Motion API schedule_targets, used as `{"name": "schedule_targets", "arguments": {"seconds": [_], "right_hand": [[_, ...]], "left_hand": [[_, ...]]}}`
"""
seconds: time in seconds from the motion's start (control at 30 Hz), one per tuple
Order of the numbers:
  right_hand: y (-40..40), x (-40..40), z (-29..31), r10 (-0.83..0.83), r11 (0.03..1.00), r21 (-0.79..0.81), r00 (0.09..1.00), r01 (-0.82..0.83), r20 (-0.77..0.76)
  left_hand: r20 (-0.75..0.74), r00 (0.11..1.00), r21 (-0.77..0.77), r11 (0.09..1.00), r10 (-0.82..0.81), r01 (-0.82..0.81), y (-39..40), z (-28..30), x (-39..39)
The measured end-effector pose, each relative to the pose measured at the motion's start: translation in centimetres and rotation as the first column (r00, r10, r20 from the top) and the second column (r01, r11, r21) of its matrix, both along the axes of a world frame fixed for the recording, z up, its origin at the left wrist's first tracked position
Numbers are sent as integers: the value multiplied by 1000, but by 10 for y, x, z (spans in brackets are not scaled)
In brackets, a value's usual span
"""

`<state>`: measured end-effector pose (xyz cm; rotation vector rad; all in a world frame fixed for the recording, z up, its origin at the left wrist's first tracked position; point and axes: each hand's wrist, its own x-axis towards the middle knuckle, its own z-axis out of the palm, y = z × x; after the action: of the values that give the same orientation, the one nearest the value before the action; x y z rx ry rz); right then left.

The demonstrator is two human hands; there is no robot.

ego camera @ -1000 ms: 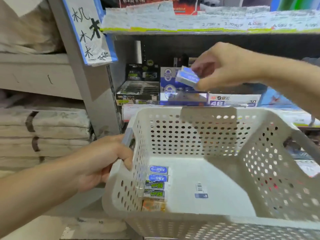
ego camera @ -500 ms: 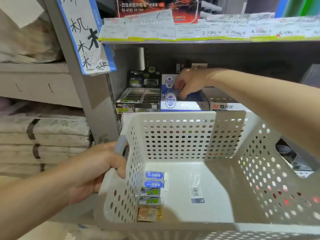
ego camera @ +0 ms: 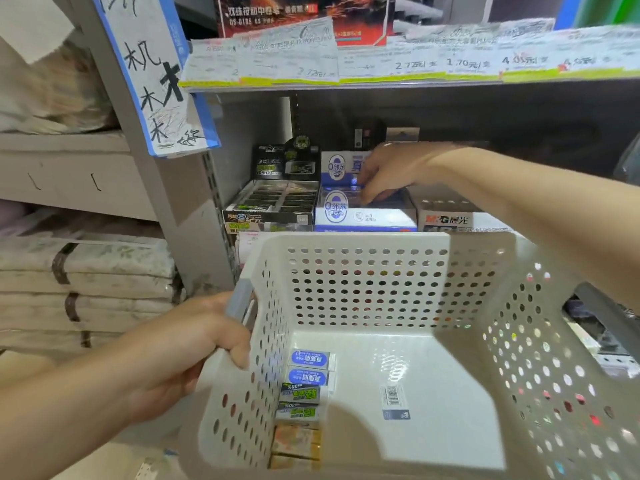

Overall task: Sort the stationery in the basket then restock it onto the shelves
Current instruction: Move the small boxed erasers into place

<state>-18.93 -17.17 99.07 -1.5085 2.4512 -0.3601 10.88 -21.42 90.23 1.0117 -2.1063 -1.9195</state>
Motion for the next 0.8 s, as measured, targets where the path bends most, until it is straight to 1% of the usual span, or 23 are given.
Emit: {"name": "schedule_targets", "arguments": {"seconds": [0.13, 0.2, 0.33, 0.43, 0.47, 0.5, 0.53, 0.57, 0.6, 0.63, 0.67, 0.7, 0.73, 0.77, 0.8], "right_hand": [[-3, -3, -4, -37, 997, -64, 994, 44, 107], [-3, -3, -5, -42, 997, -65, 993, 49, 108], [-1, -4, -11, -17, 999, -47, 999, 16, -35], [5, -1, -10, -1, 999, -49, 999, -1, -33], [6, 0, -8, -11, 998, -57, 998, 7, -66], [9, 2, -5, -27, 997, -82, 990, 16, -136], [12, 5, -3, -53, 990, -141, 976, 23, -213], [18, 9, -1, -74, 970, -243, 967, 13, -244], [27, 17, 0, -75, 927, -373, 967, -23, -244], [37, 26, -1, -45, 858, -505, 968, -88, -245], [49, 38, -2, 3, 788, -594, 966, -160, -257], [61, 49, -6, 61, 748, -627, 962, -220, -265], [72, 61, -11, 123, 745, -607, 952, -275, -280], [80, 73, -17, 179, 789, -523, 935, -323, -307], [85, 84, -25, 235, 857, -370, 911, -358, -338]], "left_hand": [[-4, 1000, -8, 1000, -7, 7, 5, 2, -3], [6, 1000, -16, 999, -28, 28, 8, 4, -5], [31, 998, 13, 998, -63, 63, 17, 11, -7], [35, 998, 30, 998, -61, 60, 24, 16, -8], [28, 998, 32, 998, -59, 59, 25, 16, -8], [23, 998, 35, 998, -57, 56, 25, 15, -9], [20, 998, 36, 998, -53, 52, 25, 15, -8], [19, 999, 32, 998, -47, 47, 25, 16, -8], [18, 999, 26, 999, -40, 39, 26, 16, -8], [20, 999, 24, 999, -32, 32, 26, 16, -8], [24, 999, 22, 999, -28, 27, 26, 17, -8], [28, 999, 19, 999, -28, 27, 27, 17, -9], [31, 999, 16, 1000, -26, 26, 27, 17, -10], [33, 999, 15, 1000, -21, 21, 27, 17, -11], [34, 999, 15, 1000, -17, 16, 28, 16, -13]]}}
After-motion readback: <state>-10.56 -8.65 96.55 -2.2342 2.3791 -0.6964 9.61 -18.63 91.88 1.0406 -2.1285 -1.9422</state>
